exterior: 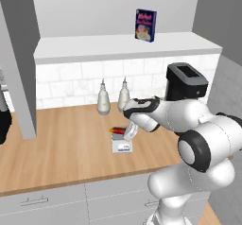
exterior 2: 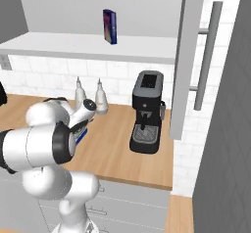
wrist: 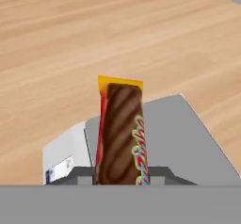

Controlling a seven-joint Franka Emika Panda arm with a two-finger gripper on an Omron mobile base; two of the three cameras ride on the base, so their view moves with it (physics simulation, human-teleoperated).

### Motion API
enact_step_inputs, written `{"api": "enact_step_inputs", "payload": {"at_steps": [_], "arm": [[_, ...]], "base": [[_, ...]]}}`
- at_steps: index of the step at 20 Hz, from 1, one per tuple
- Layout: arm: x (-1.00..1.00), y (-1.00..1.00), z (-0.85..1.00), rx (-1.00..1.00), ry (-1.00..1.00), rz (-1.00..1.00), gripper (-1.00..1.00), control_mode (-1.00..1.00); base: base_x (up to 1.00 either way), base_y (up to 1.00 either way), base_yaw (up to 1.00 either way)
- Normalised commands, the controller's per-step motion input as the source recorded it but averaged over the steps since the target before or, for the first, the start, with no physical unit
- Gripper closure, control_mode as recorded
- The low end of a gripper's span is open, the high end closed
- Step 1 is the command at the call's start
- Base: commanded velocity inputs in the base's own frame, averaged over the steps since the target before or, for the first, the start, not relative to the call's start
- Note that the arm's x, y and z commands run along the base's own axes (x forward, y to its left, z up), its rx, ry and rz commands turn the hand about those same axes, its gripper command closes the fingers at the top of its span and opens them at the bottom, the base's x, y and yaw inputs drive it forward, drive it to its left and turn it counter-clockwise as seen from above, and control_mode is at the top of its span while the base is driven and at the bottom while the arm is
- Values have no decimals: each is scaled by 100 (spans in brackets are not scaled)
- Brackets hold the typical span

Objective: Pick the bar and place it on the digital scale for weighing, and close the cabinet.

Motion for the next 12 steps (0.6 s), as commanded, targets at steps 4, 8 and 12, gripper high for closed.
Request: {"api": "enact_step_inputs", "payload": {"at_steps": [4, 8, 12], "arm": [[16, -5, -17, 0, 0, 1, 100, -100], [23, 0, -25, 0, 0, 0, 100, -100], [21, 0, -21, 0, 0, 0, 100, -100]], "base": [[0, 0, 0], [0, 0, 0], [0, 0, 0]]}}
